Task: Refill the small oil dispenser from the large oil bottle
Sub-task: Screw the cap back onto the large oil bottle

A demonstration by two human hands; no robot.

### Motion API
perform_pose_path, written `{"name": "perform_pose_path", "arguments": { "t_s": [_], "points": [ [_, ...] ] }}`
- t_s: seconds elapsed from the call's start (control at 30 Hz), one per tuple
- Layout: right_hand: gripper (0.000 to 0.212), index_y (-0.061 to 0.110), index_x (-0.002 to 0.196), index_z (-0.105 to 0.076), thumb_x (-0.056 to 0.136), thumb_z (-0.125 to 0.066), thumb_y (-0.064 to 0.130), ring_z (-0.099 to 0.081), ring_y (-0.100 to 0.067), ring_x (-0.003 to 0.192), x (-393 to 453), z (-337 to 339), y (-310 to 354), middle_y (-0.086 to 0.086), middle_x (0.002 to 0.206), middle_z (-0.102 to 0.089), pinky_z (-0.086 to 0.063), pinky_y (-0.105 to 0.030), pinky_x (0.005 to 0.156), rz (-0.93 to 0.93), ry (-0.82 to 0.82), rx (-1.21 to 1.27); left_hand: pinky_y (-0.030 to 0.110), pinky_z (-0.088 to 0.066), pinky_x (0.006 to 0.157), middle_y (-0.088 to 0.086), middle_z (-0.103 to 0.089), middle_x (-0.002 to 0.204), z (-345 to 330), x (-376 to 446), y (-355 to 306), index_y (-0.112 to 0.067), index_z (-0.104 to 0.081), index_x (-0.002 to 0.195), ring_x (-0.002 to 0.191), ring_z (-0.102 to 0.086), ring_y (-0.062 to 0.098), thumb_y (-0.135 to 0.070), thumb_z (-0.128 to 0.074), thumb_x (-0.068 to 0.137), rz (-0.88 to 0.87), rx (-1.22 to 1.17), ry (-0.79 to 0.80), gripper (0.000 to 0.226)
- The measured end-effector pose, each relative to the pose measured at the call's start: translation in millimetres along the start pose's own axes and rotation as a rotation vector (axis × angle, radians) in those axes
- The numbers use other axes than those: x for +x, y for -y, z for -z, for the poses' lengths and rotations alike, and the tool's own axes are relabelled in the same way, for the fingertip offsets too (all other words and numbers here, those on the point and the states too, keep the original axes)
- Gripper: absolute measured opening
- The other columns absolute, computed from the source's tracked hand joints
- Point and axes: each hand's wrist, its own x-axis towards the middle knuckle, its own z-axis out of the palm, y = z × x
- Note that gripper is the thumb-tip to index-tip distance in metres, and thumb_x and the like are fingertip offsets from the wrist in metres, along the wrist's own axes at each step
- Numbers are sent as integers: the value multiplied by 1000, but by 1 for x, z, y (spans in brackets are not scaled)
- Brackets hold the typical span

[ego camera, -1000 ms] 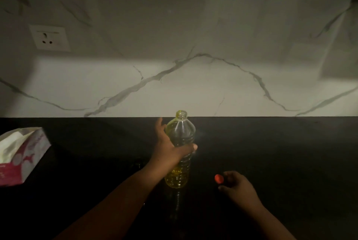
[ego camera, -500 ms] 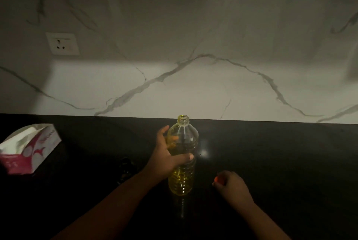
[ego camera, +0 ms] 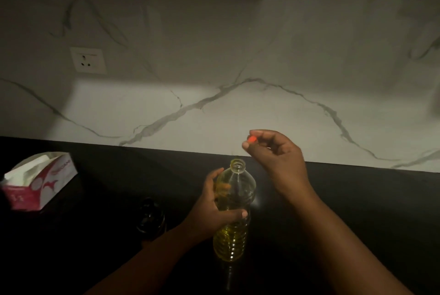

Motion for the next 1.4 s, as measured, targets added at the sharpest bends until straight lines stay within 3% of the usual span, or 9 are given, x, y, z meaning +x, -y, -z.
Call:
{"name": "perform_pose_path", "arguments": {
  "t_s": [0.13, 0.3, 0.4, 0.53, 0.67, 0.87, 1.07, 1.27, 1.4],
  "points": [
    [23, 12, 97, -68, 76, -75, 11, -69, -5, 80, -6, -15, -23, 7, 86, -72, -57, -21, 71, 35, -18, -116, 42, -52, 100, -8, -54, 132, -1, -1, 0, -57, -29, 128, 118, -61, 11, -23, -89, 62, -16, 0, 8, 96],
    [20, 7, 90, -65, 74, -76, 6, -69, -8, 88, -13, -15, -44, 2, 92, -72, -57, -22, 74, 59, -81, -80, 20, -53, 86, -10, -54, 132, 0, -3, 1, -47, -31, 133, 115, -60, 3, -8, -87, 68, -54, -21, -18, 94],
    [18, 6, 89, -66, 74, -75, 5, -69, -6, 89, -15, -17, -49, 2, 94, -72, -56, -21, 76, 62, -87, -89, 15, -52, 83, -10, -55, 130, 0, -3, 0, -45, -33, 131, 114, -60, 0, -6, -86, 69, -64, -24, -13, 91],
    [18, 17, 90, -69, 76, -75, 8, -68, -4, 86, -16, -18, -51, 6, 90, -72, -55, -18, 73, 92, -90, -134, 23, -53, 89, -9, -56, 130, 1, -3, 1, -46, -33, 132, 117, -60, 5, -8, -86, 68, -72, -28, -7, 91],
    [16, 16, 88, -70, 75, -76, 10, -68, -5, 85, -16, -20, -52, 3, 88, -73, -55, -21, 76, 112, -125, -145, 34, -51, 99, -8, -55, 133, 2, -2, 2, -54, -30, 132, 121, -58, 9, -20, -86, 64, -75, 3, -19, 94],
    [10, 18, 81, -69, 75, -77, 19, -66, -5, 89, -17, -27, -57, 2, 91, -69, -56, -30, 83, 165, -203, -291, 29, -51, 97, -10, -56, 131, 1, -2, 4, -62, -28, 127, 120, -58, 7, -12, -84, 68, -88, 52, -25, 96],
    [10, 20, 83, -67, 77, -76, 22, -63, -2, 87, -20, -33, -57, 3, 93, -65, -56, -30, 81, 205, -242, -372, 16, -49, 89, -13, -56, 129, 2, -4, 0, -55, -29, 127, 117, -58, 0, -14, -87, 69, -89, 74, -24, 92],
    [34, 27, 106, -58, 77, -76, 21, -61, -1, 95, -25, -34, -56, 13, 105, -62, -55, -30, 84, 182, -232, -343, 12, -48, 87, -14, -48, 137, 3, -6, -6, -48, -15, 141, 120, -54, -1, -17, -85, 71, -55, 123, 22, 104],
    [54, 32, 116, -45, 75, -78, 22, -58, 9, 99, -29, -33, -52, 20, 108, -56, -53, -24, 86, 159, -233, -339, 29, -43, 105, -9, -42, 145, 6, -7, -11, -48, 5, 144, 126, -50, 4, -21, -87, 68, -16, 124, 23, 123]
  ]
}}
